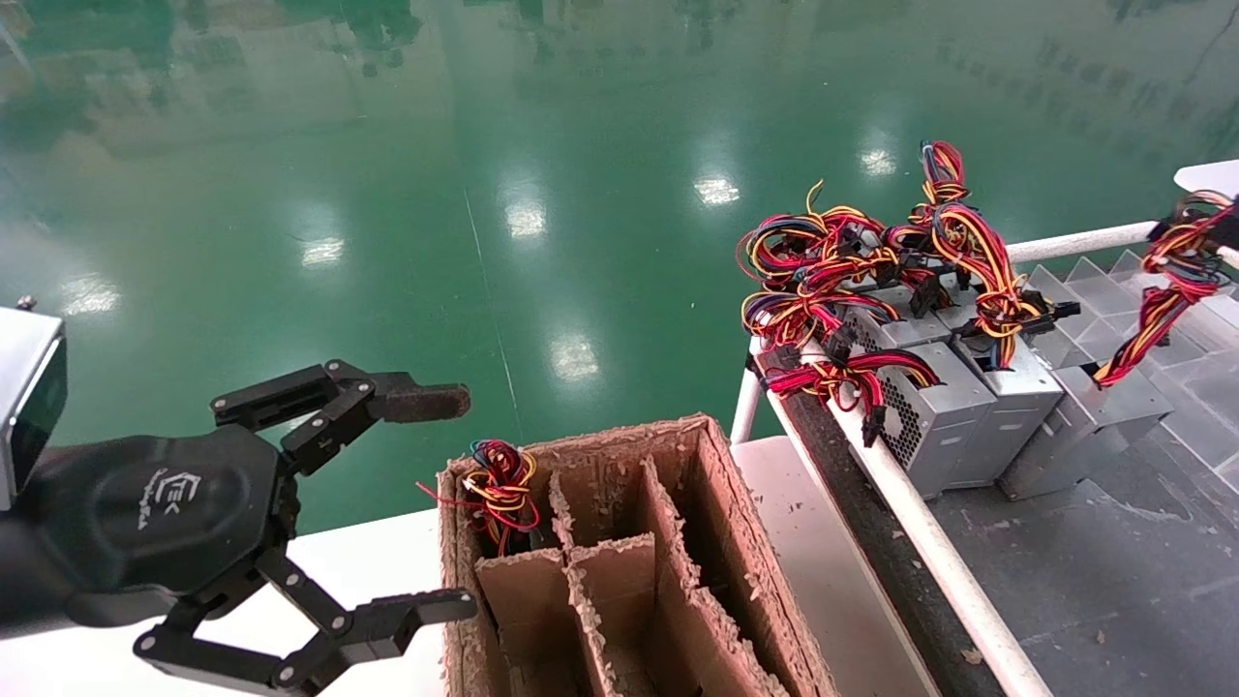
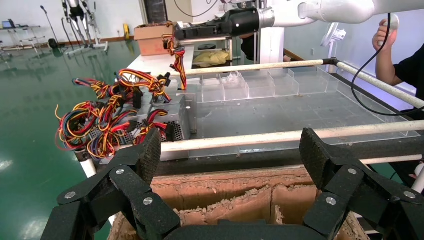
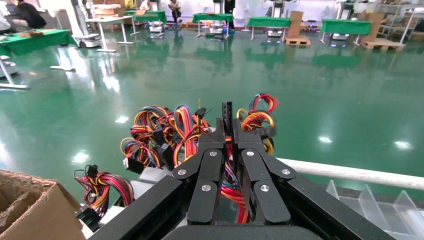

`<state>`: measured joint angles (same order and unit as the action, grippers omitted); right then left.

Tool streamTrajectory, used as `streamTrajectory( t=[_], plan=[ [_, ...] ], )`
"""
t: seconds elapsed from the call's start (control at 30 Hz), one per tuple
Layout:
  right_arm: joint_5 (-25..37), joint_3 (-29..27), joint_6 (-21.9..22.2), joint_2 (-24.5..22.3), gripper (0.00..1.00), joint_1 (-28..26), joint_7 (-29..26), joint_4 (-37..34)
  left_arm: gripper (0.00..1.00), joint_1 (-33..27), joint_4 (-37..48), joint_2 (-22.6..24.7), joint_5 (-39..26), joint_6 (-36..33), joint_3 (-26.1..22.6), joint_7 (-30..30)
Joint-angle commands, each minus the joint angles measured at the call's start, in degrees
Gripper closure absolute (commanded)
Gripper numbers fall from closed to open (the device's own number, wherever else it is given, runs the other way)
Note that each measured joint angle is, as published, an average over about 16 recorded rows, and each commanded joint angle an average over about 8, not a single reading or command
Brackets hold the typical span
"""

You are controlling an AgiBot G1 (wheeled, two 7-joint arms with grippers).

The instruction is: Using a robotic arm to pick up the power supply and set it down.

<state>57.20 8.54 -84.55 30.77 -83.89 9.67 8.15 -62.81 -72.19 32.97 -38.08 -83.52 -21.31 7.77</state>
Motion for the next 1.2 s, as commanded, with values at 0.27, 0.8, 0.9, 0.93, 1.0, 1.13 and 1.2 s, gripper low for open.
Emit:
streamTrajectory(
  t=[0.27, 0.8, 0.9, 0.93, 1.0, 1.13, 1.2],
  plan=[
    [0.6, 0.5, -0.4, 1.7, 1.00, -2.5, 1.2, -1.5, 0.00, 0.0, 0.0, 0.0, 0.0, 0.0, 0.0, 0.0],
    [1.5, 1.1, -1.5, 2.1, 0.20, -4.0, 2.2, -3.5, 0.00, 0.0, 0.0, 0.0, 0.0, 0.0, 0.0, 0.0],
    [1.8, 1.3, -1.1, 2.2, 0.00, -4.3, 2.1, -3.9, 0.00, 0.0, 0.0, 0.0, 0.0, 0.0, 0.0, 0.0],
    [1.9, 1.4, -1.0, 2.3, 0.00, -4.4, 2.1, -4.0, 0.00, 0.0, 0.0, 0.0, 0.0, 0.0, 0.0, 0.0],
    [2.0, 1.5, -0.8, 2.5, 0.00, -4.5, 2.1, -4.3, 0.00, 0.0, 0.0, 0.0, 0.0, 0.0, 0.0, 0.0],
    [2.3, 1.6, -0.4, 2.8, 0.00, -4.9, 2.1, -4.7, 0.00, 0.0, 0.0, 0.0, 0.0, 0.0, 0.0, 0.0],
    [2.4, 1.7, -0.2, 2.9, 0.00, -5.1, 2.1, -4.8, 0.00, 0.0, 0.0, 0.0, 0.0, 0.0, 0.0, 0.0]
  ],
)
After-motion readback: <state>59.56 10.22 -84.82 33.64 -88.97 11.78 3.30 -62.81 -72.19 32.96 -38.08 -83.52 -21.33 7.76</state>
